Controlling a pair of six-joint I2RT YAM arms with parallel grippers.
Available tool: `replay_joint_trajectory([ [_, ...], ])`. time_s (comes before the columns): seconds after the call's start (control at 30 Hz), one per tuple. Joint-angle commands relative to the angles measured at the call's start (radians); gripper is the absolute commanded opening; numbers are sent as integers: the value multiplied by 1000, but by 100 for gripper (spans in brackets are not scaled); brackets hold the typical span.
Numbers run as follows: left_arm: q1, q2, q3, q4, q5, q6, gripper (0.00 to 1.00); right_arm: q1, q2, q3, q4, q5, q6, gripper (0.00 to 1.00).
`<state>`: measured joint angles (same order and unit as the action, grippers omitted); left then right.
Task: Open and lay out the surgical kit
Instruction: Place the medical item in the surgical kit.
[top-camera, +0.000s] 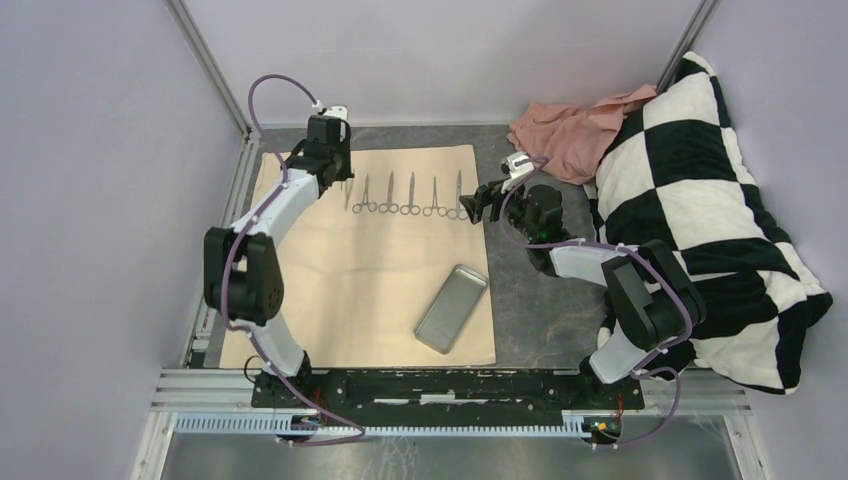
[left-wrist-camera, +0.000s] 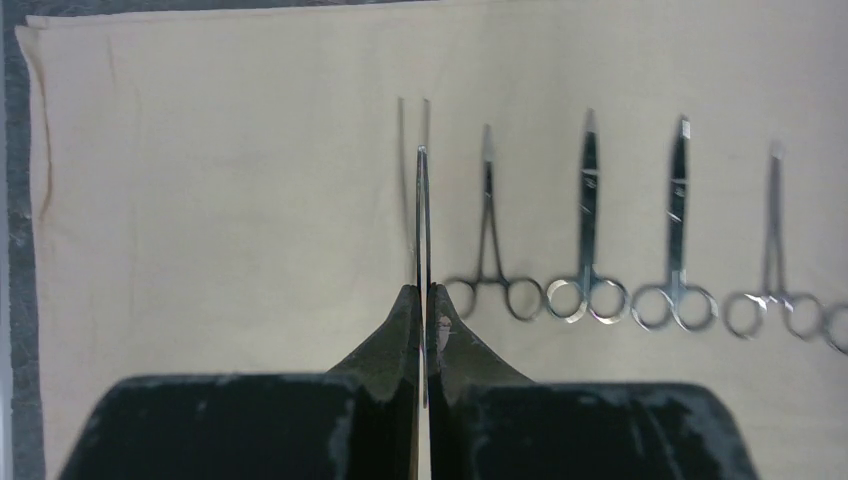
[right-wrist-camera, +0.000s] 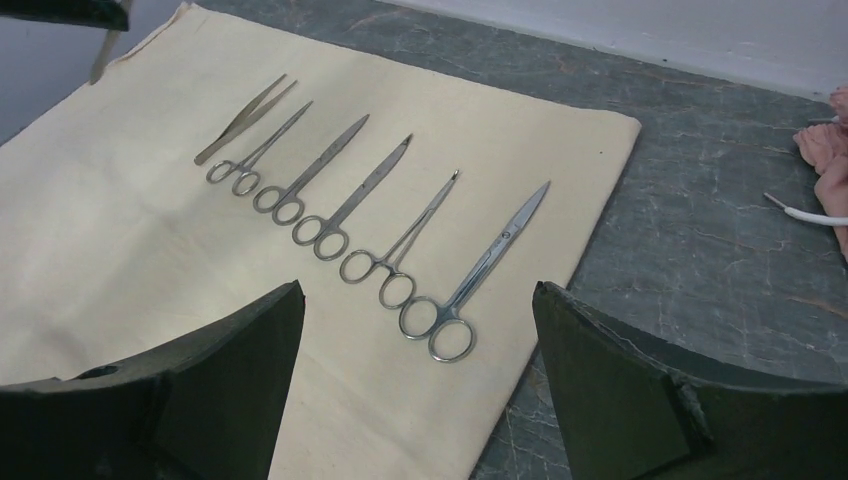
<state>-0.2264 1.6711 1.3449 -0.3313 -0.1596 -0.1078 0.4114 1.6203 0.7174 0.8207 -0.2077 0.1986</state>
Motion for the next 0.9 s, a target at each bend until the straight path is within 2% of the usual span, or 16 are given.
replay_joint_trajectory([
  [0.0,54,177,154,-37,-91,102,2,0,-23,-4,112,-36,-93,92],
  [0.2,96,295,174,26,-24,64,2,0,-4,10,91,-59,-123,93],
  [0.37,105,411,266,-35,-7,43,2,-3,19,27,82,-86,-117,92],
  [0.5,105,436,265,-22,22,43,2,-2,11,9,104,-99,-106,92],
  [0.87,108,473,274,-16,-26,68,2,-5,10,1,106,-107,-106,92],
])
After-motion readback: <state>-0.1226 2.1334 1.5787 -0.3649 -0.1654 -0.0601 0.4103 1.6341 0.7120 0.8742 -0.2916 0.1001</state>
